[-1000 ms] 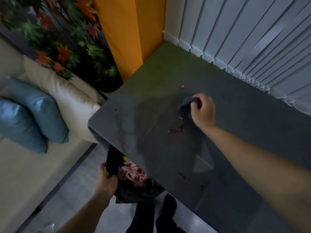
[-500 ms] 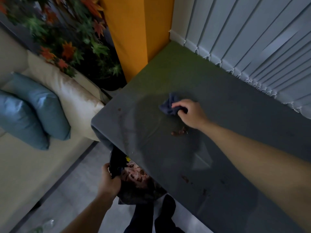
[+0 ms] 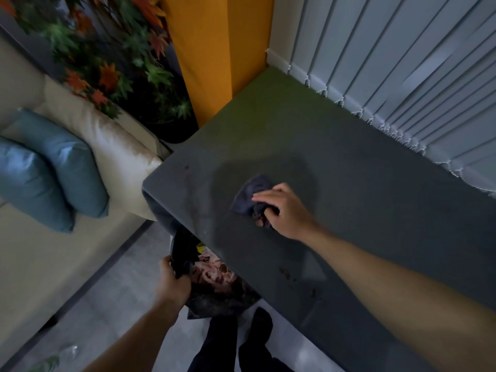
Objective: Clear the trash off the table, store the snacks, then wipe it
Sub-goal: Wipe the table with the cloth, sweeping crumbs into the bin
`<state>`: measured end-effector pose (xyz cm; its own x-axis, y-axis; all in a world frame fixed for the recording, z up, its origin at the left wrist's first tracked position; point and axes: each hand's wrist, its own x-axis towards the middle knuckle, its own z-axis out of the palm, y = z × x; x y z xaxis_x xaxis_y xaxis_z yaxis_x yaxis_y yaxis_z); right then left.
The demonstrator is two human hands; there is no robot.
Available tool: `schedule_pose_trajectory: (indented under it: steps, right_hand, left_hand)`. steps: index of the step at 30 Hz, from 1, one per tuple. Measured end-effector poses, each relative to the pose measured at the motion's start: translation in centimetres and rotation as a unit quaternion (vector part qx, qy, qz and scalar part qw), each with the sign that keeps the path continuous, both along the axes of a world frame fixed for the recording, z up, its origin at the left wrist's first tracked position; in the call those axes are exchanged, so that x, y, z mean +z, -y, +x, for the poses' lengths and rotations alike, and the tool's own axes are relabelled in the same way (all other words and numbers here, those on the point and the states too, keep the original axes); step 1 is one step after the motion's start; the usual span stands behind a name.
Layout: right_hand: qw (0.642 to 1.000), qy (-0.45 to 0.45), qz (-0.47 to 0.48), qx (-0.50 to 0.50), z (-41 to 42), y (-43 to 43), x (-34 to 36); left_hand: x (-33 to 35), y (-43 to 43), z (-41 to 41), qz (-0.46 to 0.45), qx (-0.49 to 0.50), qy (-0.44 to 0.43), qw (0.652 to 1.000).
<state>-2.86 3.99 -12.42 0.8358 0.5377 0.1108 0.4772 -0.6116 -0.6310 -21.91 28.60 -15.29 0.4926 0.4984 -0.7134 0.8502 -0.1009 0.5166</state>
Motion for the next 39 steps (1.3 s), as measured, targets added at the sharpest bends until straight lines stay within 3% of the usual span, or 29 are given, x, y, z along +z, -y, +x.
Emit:
schedule_pose_trajectory:
  steps: [5, 14, 24, 28, 33, 36, 39]
  right_hand:
    - [0.975, 0.013, -0.012, -0.219, -0.7, 0.8, -0.3]
    - [0.999, -0.030, -0.015, -0.039, -8.6, -3.2, -0.3]
    - [0.991, -0.054, 0.003, 0.120, -16.7, -5.2, 0.3]
    - [0.997, -0.041, 0.053, 0.040, -16.9, -5.2, 1.1]
    - [0.975, 0.042, 0.129, -0.177, -13.0, -4.2, 1.9]
    - [0.962, 0.038, 0.089, -0.255, -10.1, -2.5, 1.3]
    - [0.975, -0.033, 0.015, -0.218, -10.1, -2.3, 0.6]
  left_hand:
    - [0.7, 0.5, -0.6, 0.004, 0.003, -0.009, 1.000]
    - [1.3, 1.7, -2.3, -0.001, 0.020, -0.002, 1.000]
    - [1.3, 1.5, -3.4, -0.011, 0.042, 0.016, 0.999]
    - [1.4, 1.2, -4.1, -0.005, 0.035, 0.018, 0.999]
    - [1.6, 0.8, -4.7, -0.002, 0.036, 0.018, 0.999]
    - [1.7, 0.6, -4.7, -0.002, 0.033, 0.017, 0.999]
    - [1.6, 0.5, -4.7, -0.005, 0.033, 0.016, 0.999]
